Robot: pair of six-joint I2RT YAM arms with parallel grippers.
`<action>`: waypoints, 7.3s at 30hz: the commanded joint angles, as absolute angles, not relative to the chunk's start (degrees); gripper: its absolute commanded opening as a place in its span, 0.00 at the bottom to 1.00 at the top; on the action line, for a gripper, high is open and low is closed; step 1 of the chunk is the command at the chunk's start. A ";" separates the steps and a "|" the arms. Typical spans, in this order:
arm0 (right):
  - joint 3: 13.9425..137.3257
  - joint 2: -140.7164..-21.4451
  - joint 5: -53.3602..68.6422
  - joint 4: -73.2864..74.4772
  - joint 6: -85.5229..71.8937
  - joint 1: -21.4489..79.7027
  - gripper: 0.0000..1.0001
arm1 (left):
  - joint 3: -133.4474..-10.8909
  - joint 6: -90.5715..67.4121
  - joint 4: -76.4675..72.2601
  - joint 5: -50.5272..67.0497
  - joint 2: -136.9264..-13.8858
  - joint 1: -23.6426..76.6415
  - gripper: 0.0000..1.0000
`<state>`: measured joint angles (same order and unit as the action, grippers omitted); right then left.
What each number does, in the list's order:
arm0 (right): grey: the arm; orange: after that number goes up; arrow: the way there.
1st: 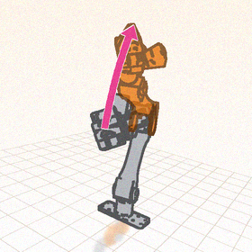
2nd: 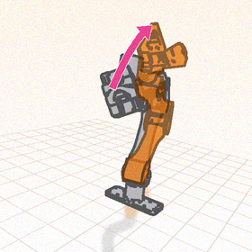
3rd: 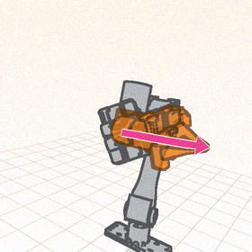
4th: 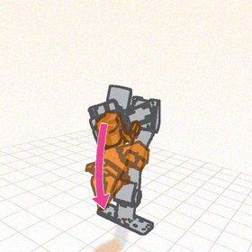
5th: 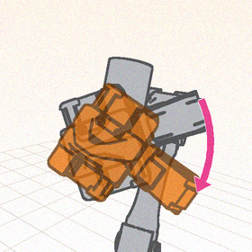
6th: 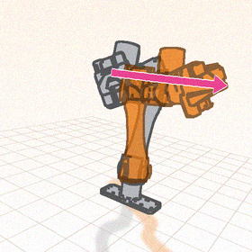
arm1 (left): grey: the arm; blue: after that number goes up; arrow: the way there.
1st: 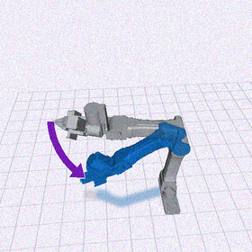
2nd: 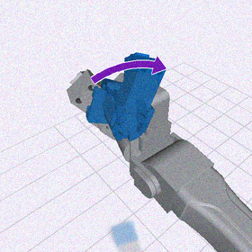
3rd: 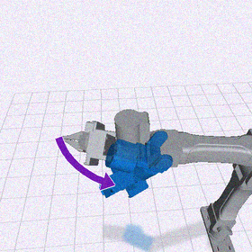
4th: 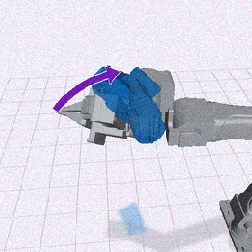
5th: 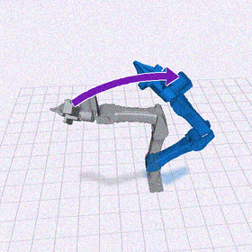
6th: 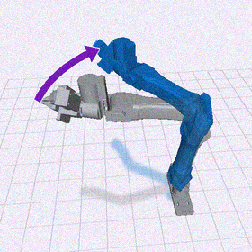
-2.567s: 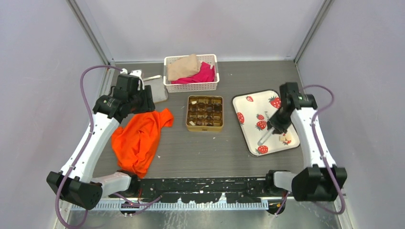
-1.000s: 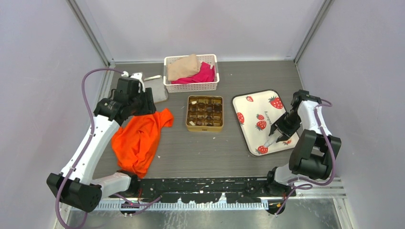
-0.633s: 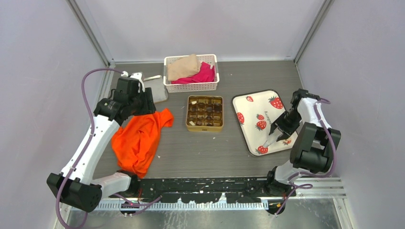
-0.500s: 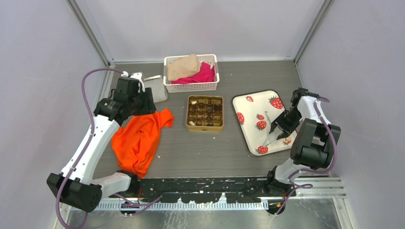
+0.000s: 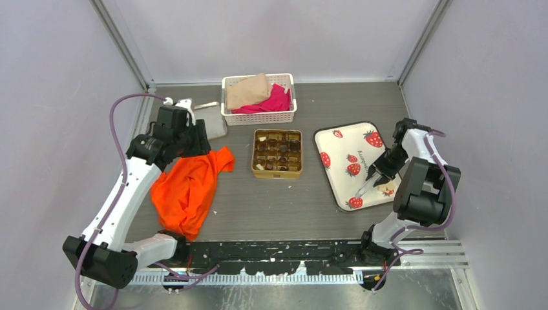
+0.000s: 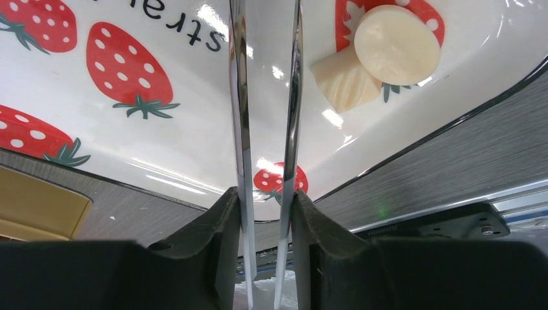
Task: Pack the chocolate
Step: Pick up the fake chocolate from the plate, then place the fake chocolate in the packing box, then pick up the fake chocolate from the plate, then place the fake chocolate in the packing box.
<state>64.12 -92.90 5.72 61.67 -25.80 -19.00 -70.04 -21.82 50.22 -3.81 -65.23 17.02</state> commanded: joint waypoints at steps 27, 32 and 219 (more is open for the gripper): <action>84.29 -89.58 16.71 75.31 -25.62 26.04 0.01 | -73.51 -21.80 47.25 -6.23 -66.34 16.61 0.54; 86.12 -92.60 16.99 76.08 -23.65 29.04 0.01 | -73.60 -21.80 47.31 -6.65 -65.71 16.61 0.54; 81.31 -92.31 22.16 74.31 -26.33 33.31 0.06 | -72.05 -18.76 48.78 -9.32 -63.19 16.17 0.53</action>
<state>81.62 -93.47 19.29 72.53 -28.53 32.64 -70.91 -19.05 49.67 -8.80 -64.75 16.47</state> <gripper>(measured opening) 0.419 0.533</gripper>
